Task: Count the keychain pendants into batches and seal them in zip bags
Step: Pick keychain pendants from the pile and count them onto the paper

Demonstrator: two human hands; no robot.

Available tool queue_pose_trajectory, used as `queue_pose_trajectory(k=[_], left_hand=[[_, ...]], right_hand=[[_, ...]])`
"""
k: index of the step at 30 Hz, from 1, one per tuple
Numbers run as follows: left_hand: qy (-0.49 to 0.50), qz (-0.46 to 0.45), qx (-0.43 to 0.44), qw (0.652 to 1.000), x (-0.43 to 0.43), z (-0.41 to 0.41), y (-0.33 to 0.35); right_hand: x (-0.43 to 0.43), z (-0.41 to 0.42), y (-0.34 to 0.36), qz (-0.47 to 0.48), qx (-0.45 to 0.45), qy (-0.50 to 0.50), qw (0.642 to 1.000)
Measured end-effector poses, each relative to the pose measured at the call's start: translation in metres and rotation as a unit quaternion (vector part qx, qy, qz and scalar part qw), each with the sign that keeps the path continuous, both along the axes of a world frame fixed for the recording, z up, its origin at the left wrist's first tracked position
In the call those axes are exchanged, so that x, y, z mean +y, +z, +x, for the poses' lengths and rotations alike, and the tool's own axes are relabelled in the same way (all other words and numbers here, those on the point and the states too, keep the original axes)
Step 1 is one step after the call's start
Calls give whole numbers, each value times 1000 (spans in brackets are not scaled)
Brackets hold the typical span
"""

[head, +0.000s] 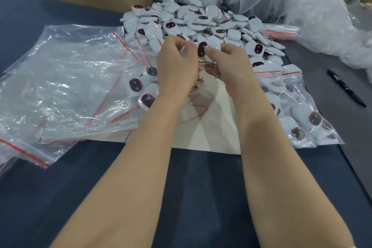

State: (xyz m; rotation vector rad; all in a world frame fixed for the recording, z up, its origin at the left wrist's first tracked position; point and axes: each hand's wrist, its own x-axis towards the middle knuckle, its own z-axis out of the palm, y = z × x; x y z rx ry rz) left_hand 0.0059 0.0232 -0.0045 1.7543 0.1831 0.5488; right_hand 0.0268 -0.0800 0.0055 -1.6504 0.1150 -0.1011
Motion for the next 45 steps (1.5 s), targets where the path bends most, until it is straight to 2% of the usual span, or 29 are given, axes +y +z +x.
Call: queue_pose_trajectory(k=[7,13,19,26,29,33,34,36,37,38,40,43,45], left_hand=[[26,33,-81,996,-4,-7,6],[25,34,-87,995,-6,-8,6],[28,66,-108,992,-10,-11,7],[31,75,-128,988,-15,-17,11],[19,78,-122,989,-17,-18,10],[25,42,-112,993,-10,-12,8],[30,34,-107,993,-8,-10,7],[32,30,-98,994,-6,-8,4],[28,33,-97,994,-7,-7,3],[22,39,-96,994,-7,-6,1],[10,65,-94,993,-9,-5,-3],[-3,100,-94,991,-10,-5,-7],[-1,109,-92,990,-10,-6,-8]], right_hand=[[-2,-11,15,-108,25,73,991],[-9,-12,24,-121,50,159,979],[11,-13,16,-125,-10,136,983],[8,-10,7,-185,-51,289,938],[6,-11,5,-140,-30,313,939],[13,-16,3,49,21,294,954],[15,-14,5,70,26,264,962],[13,-7,6,80,20,128,988],[11,-3,4,55,6,46,997],[7,1,1,-12,-13,-24,1000],[0,3,-9,-205,-48,-93,973],[1,6,-24,-360,-71,-41,929],[8,10,-31,-497,-40,34,866]])
